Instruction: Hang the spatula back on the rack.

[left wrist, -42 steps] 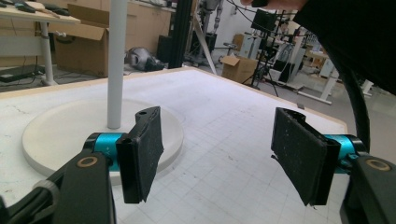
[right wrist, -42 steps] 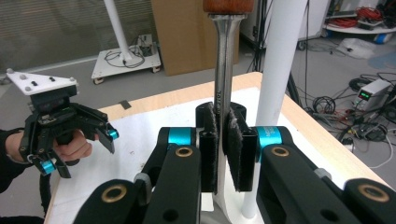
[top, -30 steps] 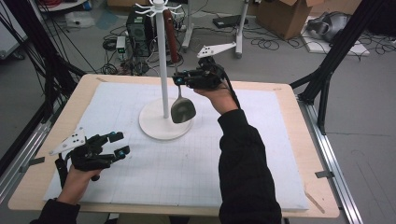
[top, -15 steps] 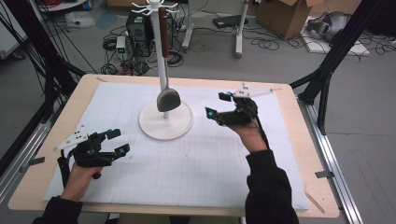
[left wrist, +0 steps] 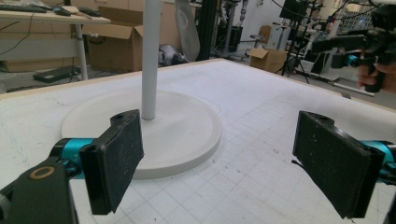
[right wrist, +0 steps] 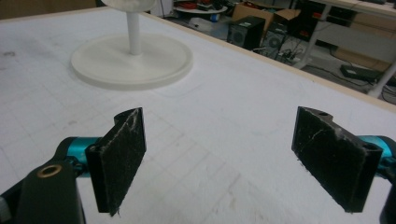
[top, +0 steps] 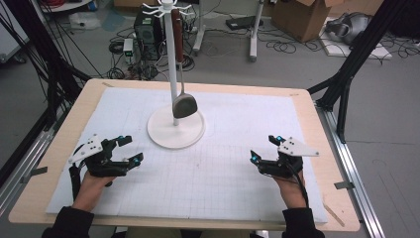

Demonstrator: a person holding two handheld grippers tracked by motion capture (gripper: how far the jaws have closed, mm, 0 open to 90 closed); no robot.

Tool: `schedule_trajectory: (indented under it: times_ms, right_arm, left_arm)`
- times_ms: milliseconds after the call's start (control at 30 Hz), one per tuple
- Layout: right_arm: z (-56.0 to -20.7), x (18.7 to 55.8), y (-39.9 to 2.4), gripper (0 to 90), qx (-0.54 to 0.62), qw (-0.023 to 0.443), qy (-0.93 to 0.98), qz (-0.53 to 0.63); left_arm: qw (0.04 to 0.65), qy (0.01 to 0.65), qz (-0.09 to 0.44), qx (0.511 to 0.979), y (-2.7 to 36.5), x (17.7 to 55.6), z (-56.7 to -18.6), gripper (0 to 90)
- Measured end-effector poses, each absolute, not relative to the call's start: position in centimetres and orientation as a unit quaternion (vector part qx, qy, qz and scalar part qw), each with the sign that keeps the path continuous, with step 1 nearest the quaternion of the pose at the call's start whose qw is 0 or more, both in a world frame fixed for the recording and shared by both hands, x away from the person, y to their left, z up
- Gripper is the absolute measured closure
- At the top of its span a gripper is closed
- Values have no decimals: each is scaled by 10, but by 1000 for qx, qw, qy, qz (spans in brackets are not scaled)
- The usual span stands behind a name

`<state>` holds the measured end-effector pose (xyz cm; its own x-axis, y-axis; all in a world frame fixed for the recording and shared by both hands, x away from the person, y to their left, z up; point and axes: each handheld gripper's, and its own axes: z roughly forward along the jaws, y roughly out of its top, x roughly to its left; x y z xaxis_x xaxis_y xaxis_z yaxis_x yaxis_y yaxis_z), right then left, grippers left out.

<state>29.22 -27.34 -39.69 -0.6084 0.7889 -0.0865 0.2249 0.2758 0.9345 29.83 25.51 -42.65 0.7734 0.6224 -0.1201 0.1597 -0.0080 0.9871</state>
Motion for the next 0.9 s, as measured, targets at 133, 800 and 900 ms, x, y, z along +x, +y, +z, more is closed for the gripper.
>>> schedule_trajectory:
  times_ms: [133,800,900]
  right_arm:
    - [-407,282,-280,165,348,287,746,490]
    - [-417,272,-286,165,366,292,732,494]
    - [-418,272,-287,165,367,292,732,494]
  left_arm:
    - [644,293,185,682,256,297,-429,166]
    - [638,299,186,685,257,293,-434,168]
    - [639,301,185,683,257,293,-434,169]
